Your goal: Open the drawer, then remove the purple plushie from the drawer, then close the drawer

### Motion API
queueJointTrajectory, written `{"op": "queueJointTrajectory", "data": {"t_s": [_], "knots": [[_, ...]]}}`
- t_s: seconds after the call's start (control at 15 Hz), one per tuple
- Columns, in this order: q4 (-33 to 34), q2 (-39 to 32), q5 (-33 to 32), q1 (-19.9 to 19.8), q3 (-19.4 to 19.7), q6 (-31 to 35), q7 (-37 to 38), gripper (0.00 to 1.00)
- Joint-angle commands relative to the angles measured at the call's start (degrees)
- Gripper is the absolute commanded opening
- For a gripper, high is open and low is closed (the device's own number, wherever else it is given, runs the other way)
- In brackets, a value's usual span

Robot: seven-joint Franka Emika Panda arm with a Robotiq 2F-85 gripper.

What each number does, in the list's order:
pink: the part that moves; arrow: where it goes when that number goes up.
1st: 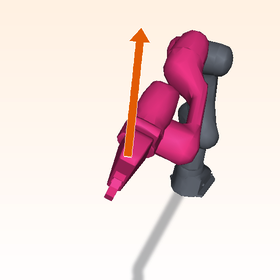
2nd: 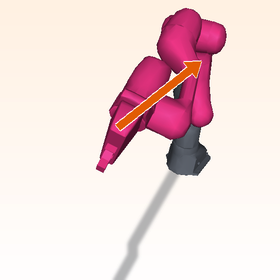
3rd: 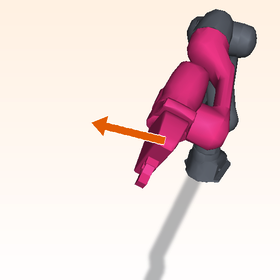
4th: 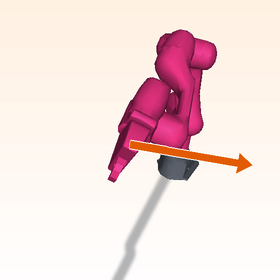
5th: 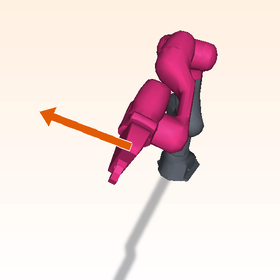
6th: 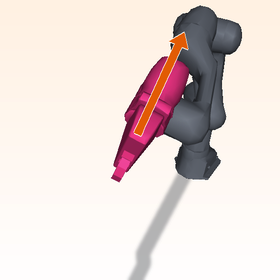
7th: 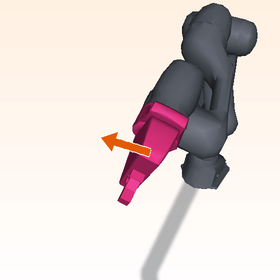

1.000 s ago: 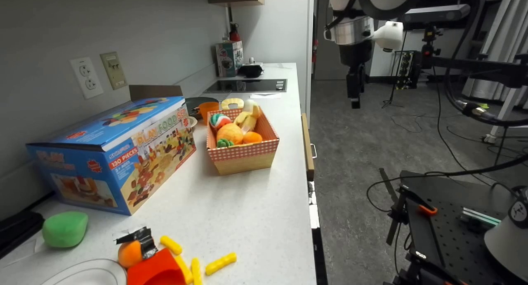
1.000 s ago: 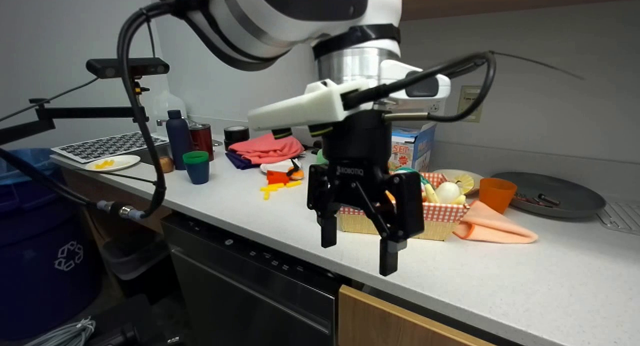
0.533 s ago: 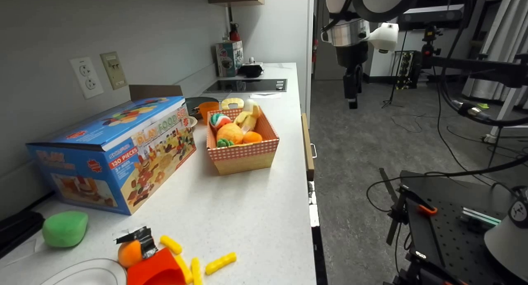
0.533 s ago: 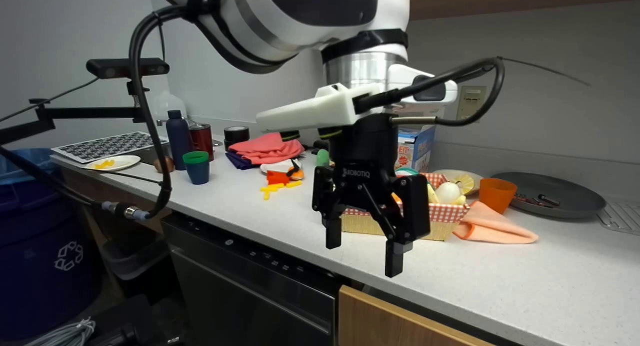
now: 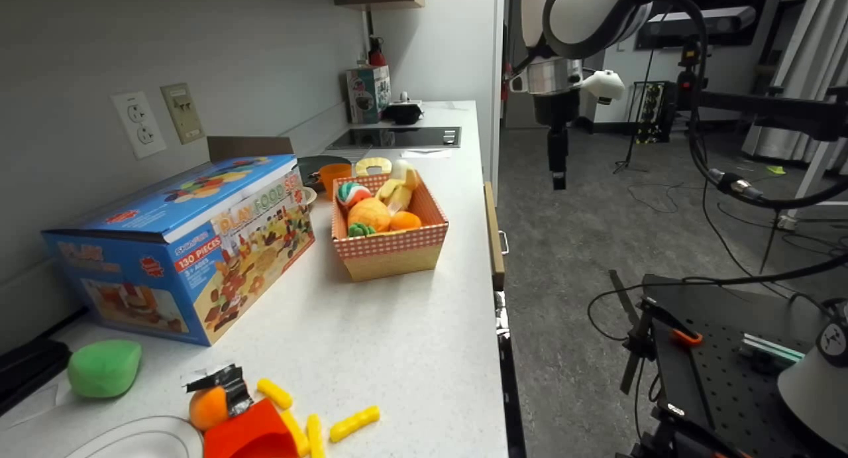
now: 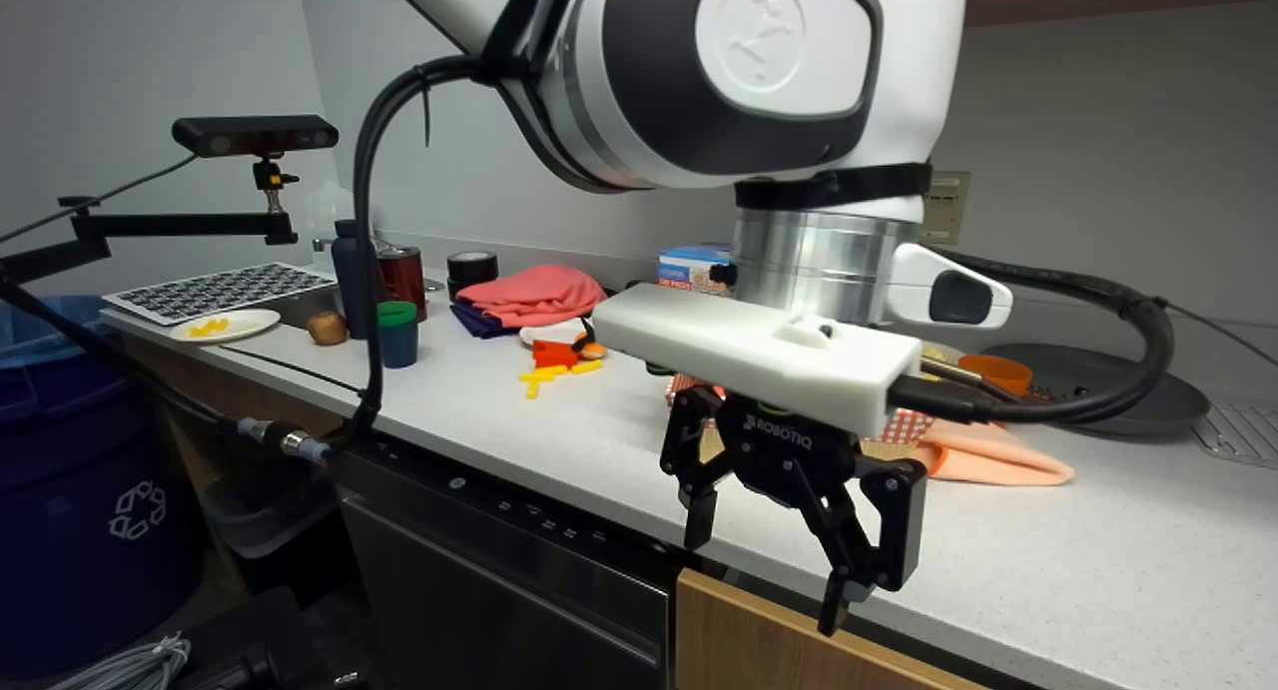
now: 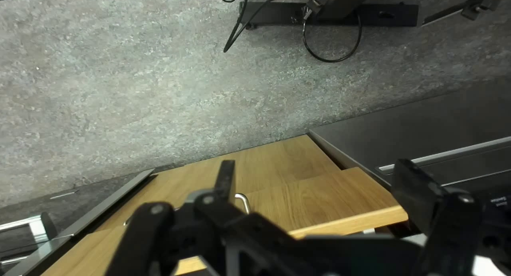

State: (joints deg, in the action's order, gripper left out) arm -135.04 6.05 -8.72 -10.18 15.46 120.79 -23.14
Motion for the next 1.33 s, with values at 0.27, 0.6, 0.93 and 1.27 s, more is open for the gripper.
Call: {"op": "queueJointTrajectory", "data": {"t_s": [0.27,0.6,0.93,1.27], "knots": [[9.3,-10.9,5.3,-0.4,-2.4,0.1,-2.8,1.0],[8.1,-10.4,3.7,-0.9,-3.0,0.6,-2.6,1.0],[8.1,-10.4,3.7,-0.9,-3.1,0.6,-2.6,1.0],[6.6,-15.9,3.8,-2.7,-2.1,6.6,-2.8,1.0]]}}
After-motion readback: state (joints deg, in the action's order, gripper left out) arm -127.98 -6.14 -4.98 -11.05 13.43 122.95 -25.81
